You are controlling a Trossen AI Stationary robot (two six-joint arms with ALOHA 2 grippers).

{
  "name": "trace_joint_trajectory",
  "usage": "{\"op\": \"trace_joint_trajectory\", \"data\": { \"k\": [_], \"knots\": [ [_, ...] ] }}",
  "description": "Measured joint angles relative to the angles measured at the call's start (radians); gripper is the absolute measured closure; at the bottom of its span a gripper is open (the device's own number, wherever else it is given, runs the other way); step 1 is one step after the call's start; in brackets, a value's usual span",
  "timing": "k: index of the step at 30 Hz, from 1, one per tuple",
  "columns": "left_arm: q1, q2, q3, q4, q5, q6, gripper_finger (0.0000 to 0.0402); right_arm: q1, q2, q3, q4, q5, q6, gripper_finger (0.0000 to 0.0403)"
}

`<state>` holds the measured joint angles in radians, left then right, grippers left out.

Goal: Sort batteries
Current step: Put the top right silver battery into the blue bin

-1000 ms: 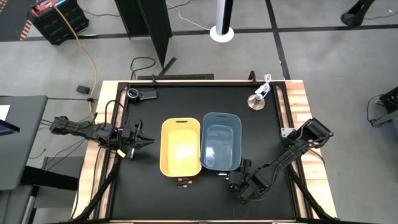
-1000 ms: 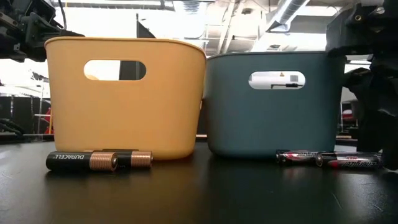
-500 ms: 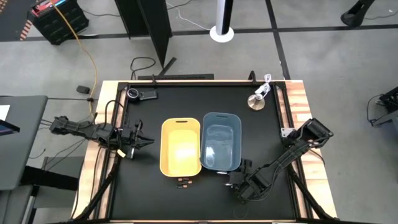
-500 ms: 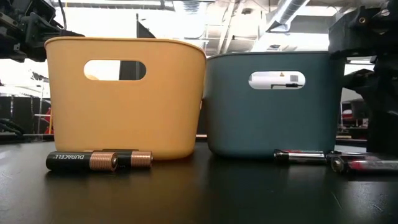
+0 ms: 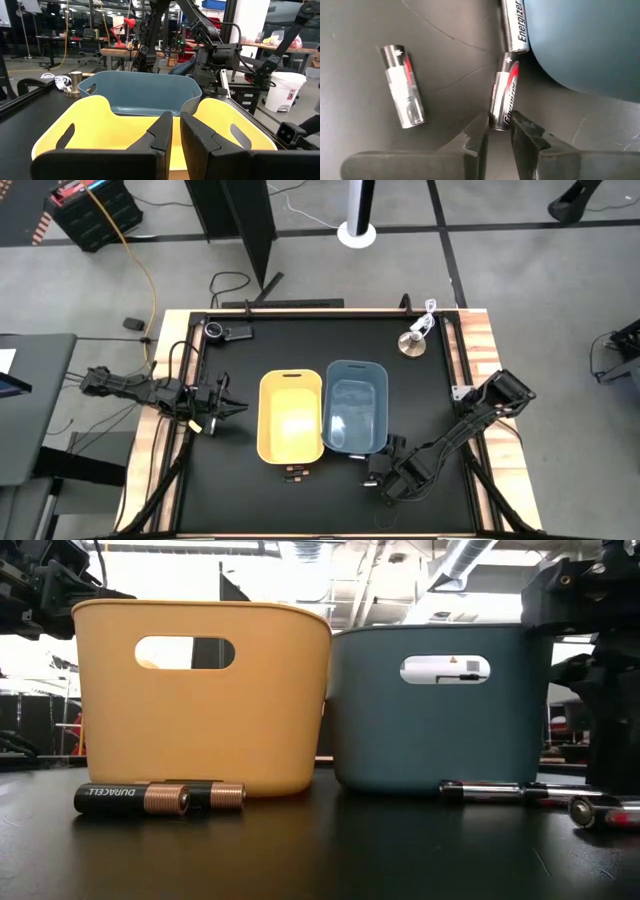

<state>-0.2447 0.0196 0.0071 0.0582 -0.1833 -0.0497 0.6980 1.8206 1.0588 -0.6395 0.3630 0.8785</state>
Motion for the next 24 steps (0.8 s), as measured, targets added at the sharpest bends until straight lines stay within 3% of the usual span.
{"op": "trace_joint_trajectory", "data": {
  "k": [7, 24],
  "knots": [
    [0.000, 0.000, 0.000, 0.000, 0.000, 0.000, 0.0368, 0.002, 0.000, 0.000, 0.001, -0.012, 0.015, 0.0337],
    [0.000, 0.000, 0.000, 0.000, 0.000, 0.000, 0.0368, 0.035, 0.000, 0.000, 0.017, -0.024, 0.014, 0.0339]
  ]
}}
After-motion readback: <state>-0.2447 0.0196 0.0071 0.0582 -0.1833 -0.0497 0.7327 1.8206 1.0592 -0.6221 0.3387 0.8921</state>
